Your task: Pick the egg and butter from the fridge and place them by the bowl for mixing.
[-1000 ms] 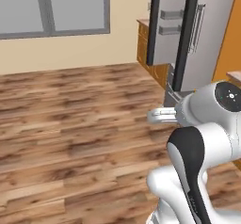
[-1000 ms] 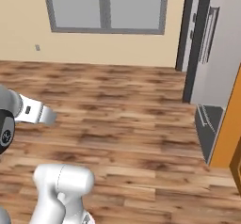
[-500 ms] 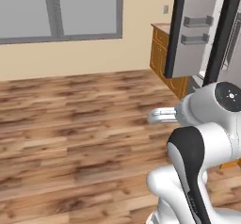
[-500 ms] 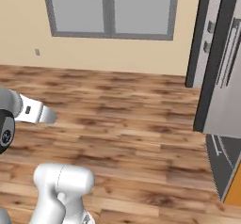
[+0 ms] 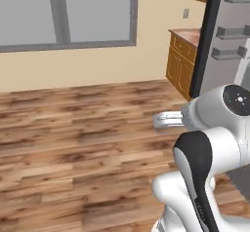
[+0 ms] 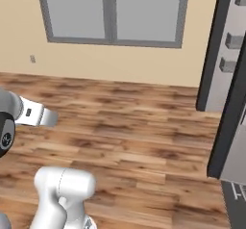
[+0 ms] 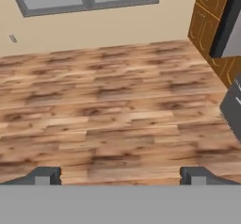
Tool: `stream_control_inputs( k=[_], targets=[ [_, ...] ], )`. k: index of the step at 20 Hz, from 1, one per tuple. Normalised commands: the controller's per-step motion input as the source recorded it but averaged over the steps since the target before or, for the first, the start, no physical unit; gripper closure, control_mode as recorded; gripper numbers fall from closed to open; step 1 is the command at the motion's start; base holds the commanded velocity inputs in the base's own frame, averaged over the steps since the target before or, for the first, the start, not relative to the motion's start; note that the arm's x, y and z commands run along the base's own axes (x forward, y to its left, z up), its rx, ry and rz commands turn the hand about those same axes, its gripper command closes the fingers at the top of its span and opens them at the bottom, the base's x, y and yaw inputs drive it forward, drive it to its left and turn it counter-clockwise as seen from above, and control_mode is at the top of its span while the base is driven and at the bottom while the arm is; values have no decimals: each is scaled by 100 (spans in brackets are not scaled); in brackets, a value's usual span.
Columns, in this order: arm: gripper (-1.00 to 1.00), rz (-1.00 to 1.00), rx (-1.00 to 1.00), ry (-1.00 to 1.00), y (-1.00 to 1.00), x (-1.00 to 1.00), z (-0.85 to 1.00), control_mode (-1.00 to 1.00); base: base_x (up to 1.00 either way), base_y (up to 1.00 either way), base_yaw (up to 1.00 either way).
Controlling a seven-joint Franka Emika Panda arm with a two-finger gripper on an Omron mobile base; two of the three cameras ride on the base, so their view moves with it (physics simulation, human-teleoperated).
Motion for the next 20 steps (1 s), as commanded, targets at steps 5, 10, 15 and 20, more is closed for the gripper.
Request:
stream_control_inputs(
  k=[5, 10, 15, 20],
  targets=[
    [-100, 0, 0, 0, 0, 0, 0, 100, 100, 14, -2],
    [-100, 0, 0, 0, 0, 0, 0, 100, 100, 48, -22],
    [-100, 0, 0, 0, 0, 0, 0, 100, 100, 72, -32],
    [-100, 0, 0, 0, 0, 0, 0, 100, 51, 71, -64]
  ],
)
